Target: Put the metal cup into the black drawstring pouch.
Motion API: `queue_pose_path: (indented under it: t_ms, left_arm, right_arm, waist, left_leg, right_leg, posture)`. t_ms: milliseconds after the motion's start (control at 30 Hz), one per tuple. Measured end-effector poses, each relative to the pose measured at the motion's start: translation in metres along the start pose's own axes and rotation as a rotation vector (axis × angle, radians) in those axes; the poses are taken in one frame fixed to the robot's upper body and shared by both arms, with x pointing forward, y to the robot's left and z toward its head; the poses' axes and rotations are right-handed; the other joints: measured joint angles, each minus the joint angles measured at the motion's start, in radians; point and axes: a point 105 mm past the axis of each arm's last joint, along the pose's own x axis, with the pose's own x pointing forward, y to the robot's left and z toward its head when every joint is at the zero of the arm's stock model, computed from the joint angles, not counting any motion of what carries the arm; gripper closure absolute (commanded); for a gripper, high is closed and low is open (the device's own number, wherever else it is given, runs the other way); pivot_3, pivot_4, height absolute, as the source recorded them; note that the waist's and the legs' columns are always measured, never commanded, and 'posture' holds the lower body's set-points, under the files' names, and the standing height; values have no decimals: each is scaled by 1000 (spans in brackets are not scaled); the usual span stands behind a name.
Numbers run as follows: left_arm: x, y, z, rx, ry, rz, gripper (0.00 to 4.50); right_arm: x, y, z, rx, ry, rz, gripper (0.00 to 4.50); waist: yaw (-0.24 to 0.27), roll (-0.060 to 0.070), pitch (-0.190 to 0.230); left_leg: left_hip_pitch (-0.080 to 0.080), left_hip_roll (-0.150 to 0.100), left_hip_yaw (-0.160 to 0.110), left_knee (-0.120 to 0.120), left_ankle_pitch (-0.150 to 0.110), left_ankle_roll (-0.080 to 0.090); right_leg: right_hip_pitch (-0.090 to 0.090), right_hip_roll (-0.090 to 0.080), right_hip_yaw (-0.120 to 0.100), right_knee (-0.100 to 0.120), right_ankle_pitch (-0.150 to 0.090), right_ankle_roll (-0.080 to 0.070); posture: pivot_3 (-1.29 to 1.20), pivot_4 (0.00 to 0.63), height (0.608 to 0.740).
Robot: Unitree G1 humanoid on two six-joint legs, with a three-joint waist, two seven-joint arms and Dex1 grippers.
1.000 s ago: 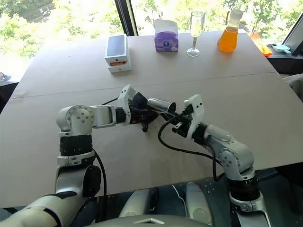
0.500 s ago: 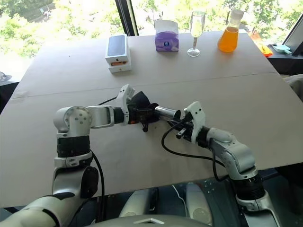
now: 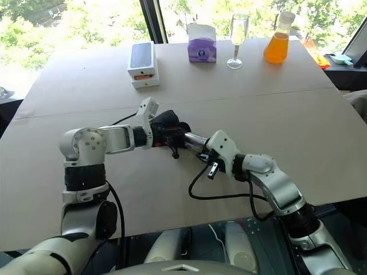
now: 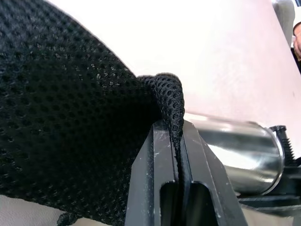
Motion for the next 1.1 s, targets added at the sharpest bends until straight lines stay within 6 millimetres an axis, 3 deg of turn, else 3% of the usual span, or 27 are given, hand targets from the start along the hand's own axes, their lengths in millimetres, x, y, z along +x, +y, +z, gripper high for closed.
queue_pose_path:
  t_ms: [333,467,767,833,900,1100]
  left_arm:
    - [1,-23,2,10,26,-92,4500]
    - [-2,-25,5,-32,-9,-111,4500]
    - [1,-13,16,-208,-76,-103,4500]
    - [3,-13,28,-278,-118,-119,4500]
    - [2,-15,37,-293,-144,-121,4500]
    - [7,-21,36,-323,-146,-149,4500]
  right_arm:
    - [17,-6,8,-45,-64,-46,4470]
    - [22,-23,16,78,-161,-164,4470]
    - [3,-36,26,362,-382,-280,4470]
    - [-3,-35,32,426,-463,-285,4470]
    - [-5,-33,37,454,-501,-272,4470]
    - [3,-25,38,383,-449,-224,4470]
  waist:
    - [-2,0,0]
    - [-1,0,0]
    - [1,0,0]
    - [-1,0,0]
    - [-4,0,0]
    - [-3,0,0]
  left_leg:
    - [0,0,0,0,0,0]
    - [0,0,0,0,0,0]
    - [0,0,0,0,0,0]
    - [0,0,-1,0,0,0]
    - [0,0,0,0,0,0]
    - [0,0,0,0,0,0]
  right_leg:
    - [0,0,0,0,0,0]
    - [0,0,0,0,0,0]
    - [0,0,0,0,0,0]
    - [0,0,-1,1,0,0]
    - [0,0,0,1,0,0]
    - [0,0,0,0,0,0]
  posture:
    - [0,150,740]
    - [0,150,740]
    - [0,150,740]
    - [0,150,740]
    - [0,150,740]
    - [0,150,740]
